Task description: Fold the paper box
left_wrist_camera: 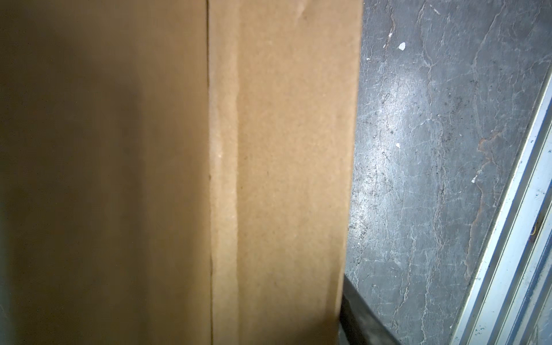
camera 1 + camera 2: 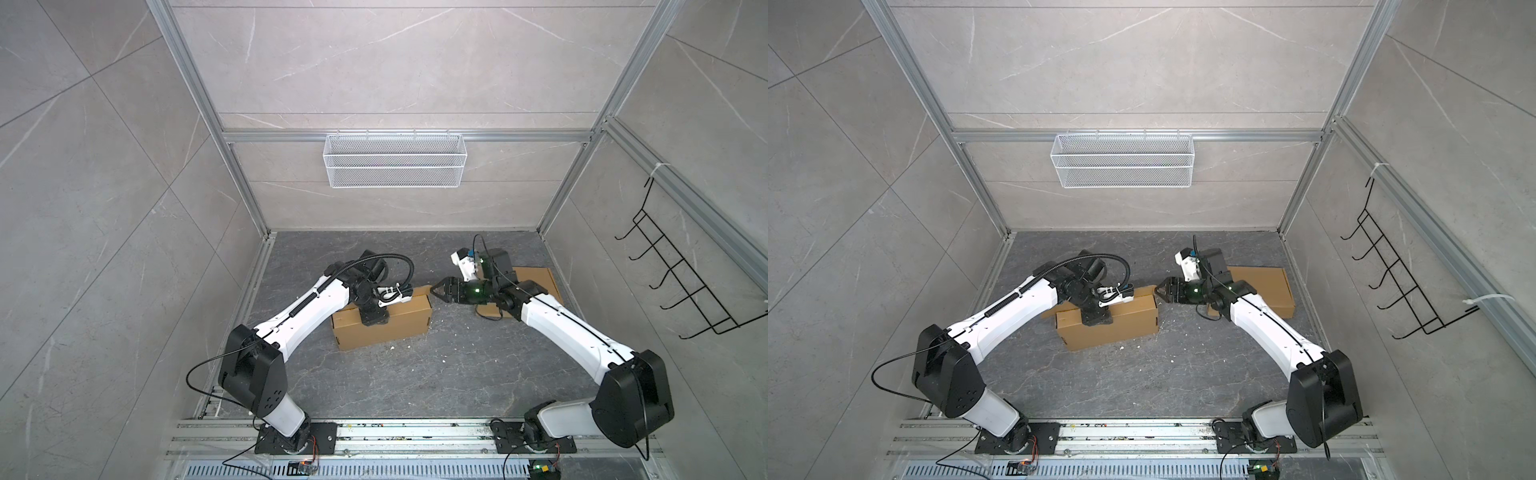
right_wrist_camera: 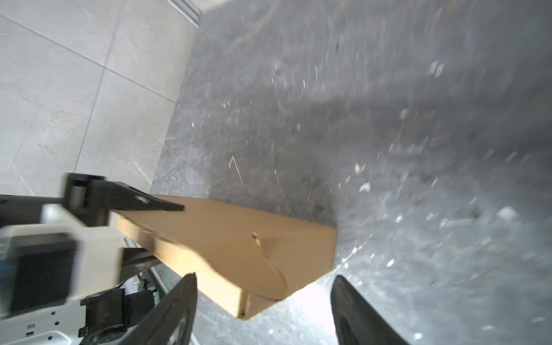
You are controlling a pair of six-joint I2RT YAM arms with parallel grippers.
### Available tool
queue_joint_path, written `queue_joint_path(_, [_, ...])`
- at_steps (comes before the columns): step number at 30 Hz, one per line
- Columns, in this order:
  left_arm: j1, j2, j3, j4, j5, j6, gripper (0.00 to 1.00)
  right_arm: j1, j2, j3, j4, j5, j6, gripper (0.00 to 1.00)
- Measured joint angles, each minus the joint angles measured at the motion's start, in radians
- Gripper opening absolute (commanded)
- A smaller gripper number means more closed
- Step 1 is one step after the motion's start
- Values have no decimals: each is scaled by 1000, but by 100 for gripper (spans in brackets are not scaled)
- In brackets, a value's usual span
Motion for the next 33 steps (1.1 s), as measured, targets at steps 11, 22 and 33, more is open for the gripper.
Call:
queue_joint_path(11, [5, -2, -3, 4, 0, 5, 51, 99, 79, 282, -334, 164, -349, 66])
queue_joint_path(22, [6, -2, -3, 4, 1, 6, 52, 185, 204, 403, -484, 303, -475, 48])
queue_joint_path(33, [6, -4, -6, 7, 3, 9, 52, 209, 236, 439, -518, 335, -482, 23])
